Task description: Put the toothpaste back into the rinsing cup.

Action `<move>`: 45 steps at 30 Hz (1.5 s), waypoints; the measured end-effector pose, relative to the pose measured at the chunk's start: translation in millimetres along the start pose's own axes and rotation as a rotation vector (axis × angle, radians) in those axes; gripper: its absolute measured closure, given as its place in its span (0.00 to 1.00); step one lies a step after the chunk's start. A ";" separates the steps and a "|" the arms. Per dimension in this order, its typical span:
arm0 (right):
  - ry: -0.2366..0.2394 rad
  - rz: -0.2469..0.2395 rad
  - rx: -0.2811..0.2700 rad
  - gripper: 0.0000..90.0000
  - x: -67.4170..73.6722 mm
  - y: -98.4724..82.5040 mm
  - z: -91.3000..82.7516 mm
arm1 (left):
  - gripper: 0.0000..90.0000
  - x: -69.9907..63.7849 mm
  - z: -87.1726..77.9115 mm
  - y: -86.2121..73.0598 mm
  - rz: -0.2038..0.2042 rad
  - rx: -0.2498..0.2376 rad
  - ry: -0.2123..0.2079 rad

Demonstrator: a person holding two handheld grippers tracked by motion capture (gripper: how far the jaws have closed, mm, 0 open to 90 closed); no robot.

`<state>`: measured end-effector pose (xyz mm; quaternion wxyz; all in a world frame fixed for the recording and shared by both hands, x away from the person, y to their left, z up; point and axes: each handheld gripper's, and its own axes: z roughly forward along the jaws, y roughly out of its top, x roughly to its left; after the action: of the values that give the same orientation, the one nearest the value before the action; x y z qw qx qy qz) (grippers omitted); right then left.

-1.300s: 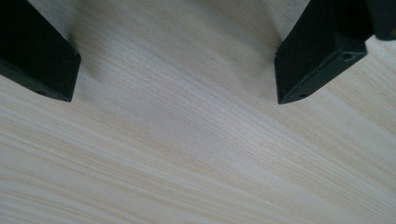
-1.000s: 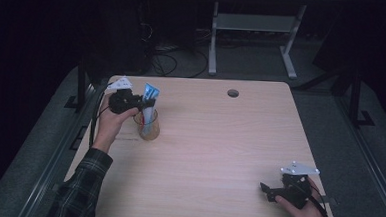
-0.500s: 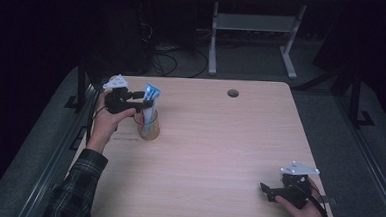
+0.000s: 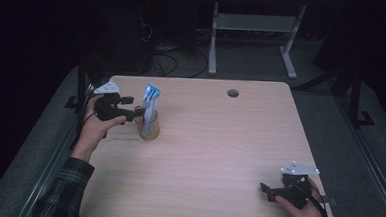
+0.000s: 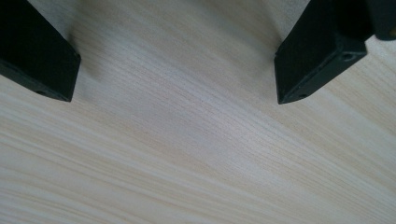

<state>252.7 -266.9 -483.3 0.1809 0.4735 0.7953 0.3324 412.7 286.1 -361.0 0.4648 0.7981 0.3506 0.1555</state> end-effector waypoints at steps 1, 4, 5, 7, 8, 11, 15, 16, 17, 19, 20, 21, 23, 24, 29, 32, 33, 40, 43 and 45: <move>0.000 0.000 0.000 0.00 0.0 0.0 0.0 | 0.25 -0.8 -2.3 -1.4 0.001 0.004 0.001; 0.000 0.000 0.000 0.00 0.0 0.0 0.0 | 0.25 -4.8 -8.4 -4.9 0.010 0.020 0.010; 0.000 0.000 0.000 0.00 0.0 0.0 0.0 | 0.25 -6.2 -10.7 -6.2 0.010 0.018 0.008; 0.000 0.000 0.000 0.00 0.0 0.0 0.0 | 0.25 -9.1 -14.0 -9.2 0.013 0.020 0.006; 0.000 0.000 0.000 0.00 0.0 0.0 0.0 | 0.25 -10.7 -15.3 -10.8 0.012 0.027 0.011; 0.000 0.000 0.000 0.00 0.0 0.0 0.0 | 0.25 -15.0 -19.5 -16.5 0.015 0.036 0.010; 0.000 0.000 0.000 0.00 0.0 0.0 0.0 | 0.25 -22.7 -25.3 -26.2 0.014 0.050 0.012; 0.000 0.000 0.000 0.00 0.0 0.0 0.0 | 0.25 -25.2 -26.5 -29.2 0.018 0.054 0.018; 0.000 0.000 0.000 0.00 0.0 0.0 0.0 | 0.25 -27.2 -27.4 -32.4 0.022 0.055 0.017; 0.000 0.000 0.000 0.00 0.0 0.0 0.0 | 0.25 -31.2 -28.9 -38.6 0.025 0.062 0.022; 0.000 0.000 0.000 0.00 0.0 0.0 0.0 | 0.25 -33.2 -29.6 -41.9 0.025 0.063 0.020; 0.000 0.000 0.000 0.00 0.1 0.0 0.0 | 0.25 -35.0 -29.9 -44.8 0.027 0.066 0.015; 0.000 0.000 0.000 0.00 0.0 0.0 0.0 | 0.25 -39.3 -29.4 -50.8 0.021 0.064 0.013; 0.000 0.000 0.000 0.00 0.1 0.0 0.0 | 0.25 -41.6 -28.9 -53.7 0.020 0.068 0.011; 0.000 0.000 0.000 0.00 0.0 0.0 0.0 | 0.25 -52.8 -26.0 -66.0 0.030 0.088 0.004; 0.000 0.000 0.000 0.00 0.0 0.0 0.0 | 0.25 -58.6 -24.1 -74.3 0.034 0.109 0.009; 0.000 0.000 0.000 0.00 0.0 0.0 0.0 | 0.25 -60.1 -23.5 -77.2 0.035 0.116 0.012; 0.000 0.000 0.000 0.00 0.0 0.0 0.0 | 0.25 -72.3 -21.4 -102.4 0.029 0.170 0.028; 0.000 0.000 0.000 0.00 0.1 0.0 0.0 | 0.24 -74.3 -22.1 -107.9 0.029 0.182 0.033; 0.000 0.000 0.000 0.00 0.1 0.0 0.0 | 0.24 -76.1 -23.4 -113.3 0.025 0.192 0.040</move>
<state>252.7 -266.9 -483.3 0.1810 0.4735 0.7954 0.3324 298.5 283.8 -439.4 0.3772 0.8399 0.3630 0.1432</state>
